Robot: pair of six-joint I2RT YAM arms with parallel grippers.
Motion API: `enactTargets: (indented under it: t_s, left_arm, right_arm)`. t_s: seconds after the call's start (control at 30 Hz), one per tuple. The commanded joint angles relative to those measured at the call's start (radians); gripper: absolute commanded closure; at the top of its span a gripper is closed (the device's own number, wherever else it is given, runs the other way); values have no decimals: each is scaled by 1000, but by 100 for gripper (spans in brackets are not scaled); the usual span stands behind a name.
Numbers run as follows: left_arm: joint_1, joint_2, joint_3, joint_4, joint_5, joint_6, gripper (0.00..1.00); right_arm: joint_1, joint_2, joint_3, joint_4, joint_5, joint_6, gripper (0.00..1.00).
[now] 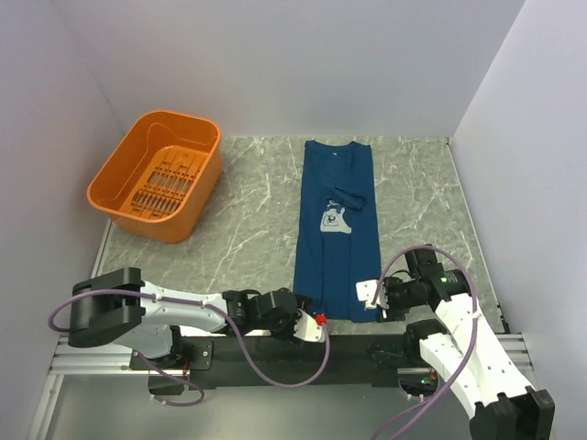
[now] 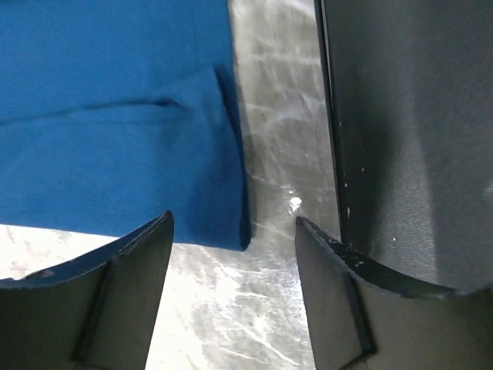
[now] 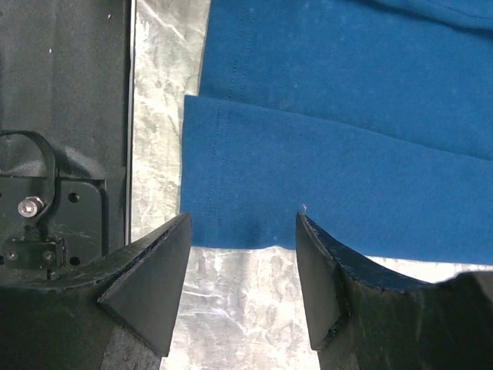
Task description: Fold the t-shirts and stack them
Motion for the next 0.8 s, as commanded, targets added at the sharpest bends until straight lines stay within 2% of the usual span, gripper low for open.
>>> enactTargets:
  t_s: [0.0, 0.2, 0.33, 0.4, 0.47, 0.53, 0.77]
  left_arm:
    - [30, 45, 44, 50, 39, 21, 31]
    - [78, 107, 55, 71, 69, 25, 38]
    - [83, 144, 66, 38, 95, 24, 68]
    - [81, 151, 67, 36, 104, 21, 79]
    - [81, 150, 69, 39, 113, 10, 84]
    - [81, 139, 78, 29, 128, 10, 99]
    - [81, 78, 89, -1, 165, -5, 99]
  right_arm:
    - [8, 26, 5, 13, 4, -38, 37]
    - [22, 58, -21, 53, 30, -62, 36]
    - [28, 81, -24, 56, 53, -88, 36]
    - [31, 101, -19, 45, 42, -102, 36]
    - [48, 118, -22, 47, 33, -119, 35]
    - [72, 130, -30, 53, 42, -127, 34]
    - [273, 190, -38, 129, 113, -22, 33]
